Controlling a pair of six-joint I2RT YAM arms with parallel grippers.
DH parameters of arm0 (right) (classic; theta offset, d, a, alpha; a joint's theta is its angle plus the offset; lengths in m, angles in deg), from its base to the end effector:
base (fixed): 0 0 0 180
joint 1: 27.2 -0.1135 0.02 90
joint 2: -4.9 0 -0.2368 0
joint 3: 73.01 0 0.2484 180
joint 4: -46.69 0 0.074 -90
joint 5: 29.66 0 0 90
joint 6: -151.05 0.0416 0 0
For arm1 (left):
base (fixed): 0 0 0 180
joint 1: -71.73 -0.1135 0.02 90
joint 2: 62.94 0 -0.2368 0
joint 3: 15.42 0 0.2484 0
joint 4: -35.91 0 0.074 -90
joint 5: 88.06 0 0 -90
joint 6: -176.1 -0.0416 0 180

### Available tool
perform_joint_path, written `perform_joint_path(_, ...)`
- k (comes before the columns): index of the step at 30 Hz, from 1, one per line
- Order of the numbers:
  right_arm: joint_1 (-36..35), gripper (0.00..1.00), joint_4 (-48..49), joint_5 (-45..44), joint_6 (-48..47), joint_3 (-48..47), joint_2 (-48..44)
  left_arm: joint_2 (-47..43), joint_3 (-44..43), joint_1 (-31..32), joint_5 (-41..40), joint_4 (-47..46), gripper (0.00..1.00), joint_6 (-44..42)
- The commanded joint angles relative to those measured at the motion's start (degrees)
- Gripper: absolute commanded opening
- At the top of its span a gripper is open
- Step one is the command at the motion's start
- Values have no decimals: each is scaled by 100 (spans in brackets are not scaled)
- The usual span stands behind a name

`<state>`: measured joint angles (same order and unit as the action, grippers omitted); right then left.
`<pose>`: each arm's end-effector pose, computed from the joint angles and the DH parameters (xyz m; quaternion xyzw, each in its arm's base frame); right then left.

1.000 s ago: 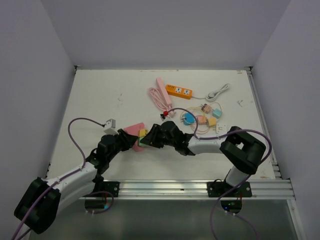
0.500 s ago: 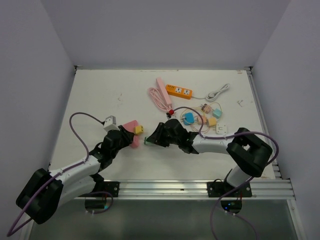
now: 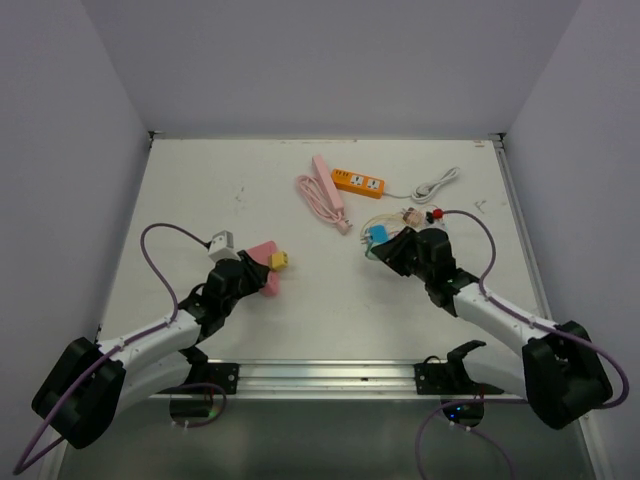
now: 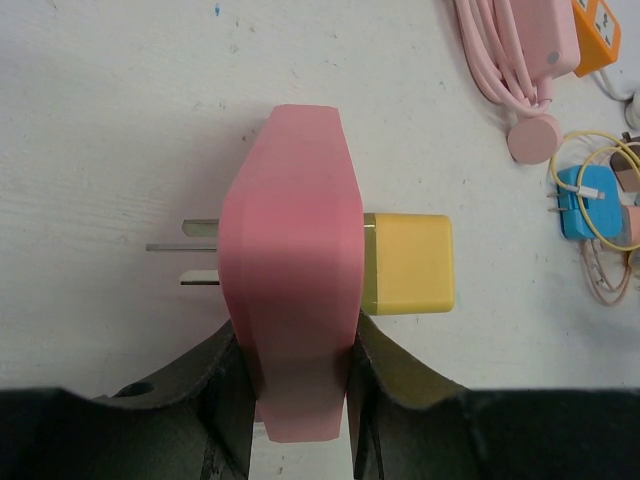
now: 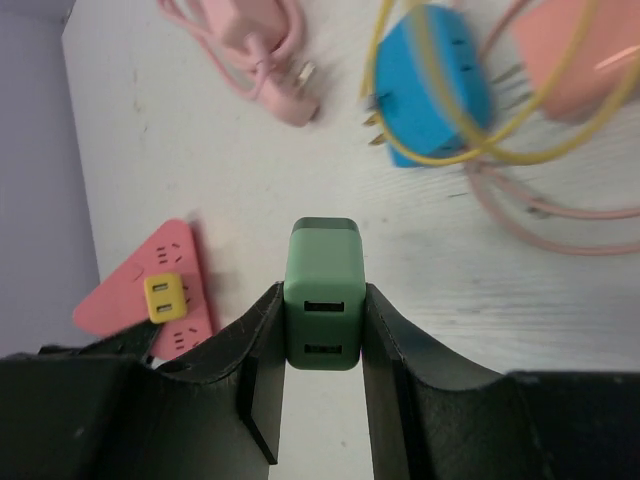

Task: Pull the plug off the socket

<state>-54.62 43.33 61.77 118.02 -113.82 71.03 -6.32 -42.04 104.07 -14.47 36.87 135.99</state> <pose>0.2215 0.1161 0.1683 0.2132 0.8333 0.3504 0.3706 0.1774 -0.0984 0.1284 -0.2009 0.8405 -0.2271 0.4491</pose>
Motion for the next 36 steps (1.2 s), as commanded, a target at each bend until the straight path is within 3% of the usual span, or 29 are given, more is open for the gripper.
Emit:
perform_joint_path(1,909,0,-507,348,-449,397,-494,33,-98,36,269,274,0,-128)
perform_joint_path(7,2292,0,176,1629,-713,846,-154,24,-115,36,489,133,0,-216)
perform_joint_path(11,2566,0,783,2359,-749,723,916,33,-115,36,594,106,0,-251)
perform_joint_path(16,2907,2,1155,2538,-661,644,1587,33,-124,27,691,89,0,-278)
perform_joint_path(17,2944,7,1023,2407,-757,583,1500,33,-124,36,700,80,0,-295)
perform_joint_path(18,2962,22,639,2310,-827,548,1421,33,-133,36,735,80,0,-313)
perform_joint_path(22,2962,63,-581,1652,-1249,293,596,68,-142,36,814,1,0,-339)
perform_joint_path(25,2962,81,-1496,1071,-1556,-23,-64,156,-159,36,884,-60,0,-366)
perform_joint_path(28,2953,86,-2010,868,-1619,-190,-530,226,-186,36,963,-104,0,-383)
perform_joint_path(32,2909,89,-2002,1297,-1593,-235,-785,235,-177,36,1051,-166,0,-383)
perform_joint_path(36,2174,89,-1573,1536,-1373,-261,-873,235,-186,27,1113,-192,0,-375)
